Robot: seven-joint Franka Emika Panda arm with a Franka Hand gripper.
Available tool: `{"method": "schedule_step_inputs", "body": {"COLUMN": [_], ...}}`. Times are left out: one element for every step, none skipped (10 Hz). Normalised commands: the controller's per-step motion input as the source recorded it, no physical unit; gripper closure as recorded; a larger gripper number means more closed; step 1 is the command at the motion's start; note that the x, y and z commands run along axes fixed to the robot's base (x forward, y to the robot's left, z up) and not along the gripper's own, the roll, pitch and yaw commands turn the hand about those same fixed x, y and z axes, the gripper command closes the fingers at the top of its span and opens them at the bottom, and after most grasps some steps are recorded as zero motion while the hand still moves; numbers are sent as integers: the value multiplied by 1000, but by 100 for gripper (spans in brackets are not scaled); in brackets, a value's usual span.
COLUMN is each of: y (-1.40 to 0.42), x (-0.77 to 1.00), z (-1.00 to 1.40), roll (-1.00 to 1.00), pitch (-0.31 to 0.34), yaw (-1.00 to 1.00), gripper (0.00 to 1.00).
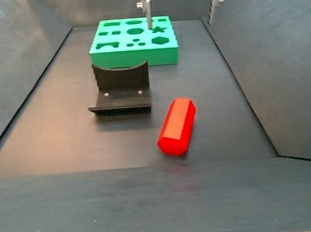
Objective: Pick up the hexagon object. Move up. Place the hexagon object on the fixture. Regrasp the hexagon object. Move to above the board. Insert the hexagon object.
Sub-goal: Pick up the hexagon object.
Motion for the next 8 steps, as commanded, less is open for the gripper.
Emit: {"method": "schedule_step_inputs", "body": {"y": [6,114,194,220,243,274,220,237], "x": [51,0,0,0,0,0,0,3], "z": [-343,-597,-723,-820,-729,-594,-497,-457], "roll": [-3,-11,-36,-47,-51,-120,-144,-143], "pitch": [-27,-90,-116,-111,-123,-214,-219,-230], "yaw": [0,-9,-34,-46,-186,-306,-517,-583], "gripper": [0,0,0,0,0,0,0,0]}}
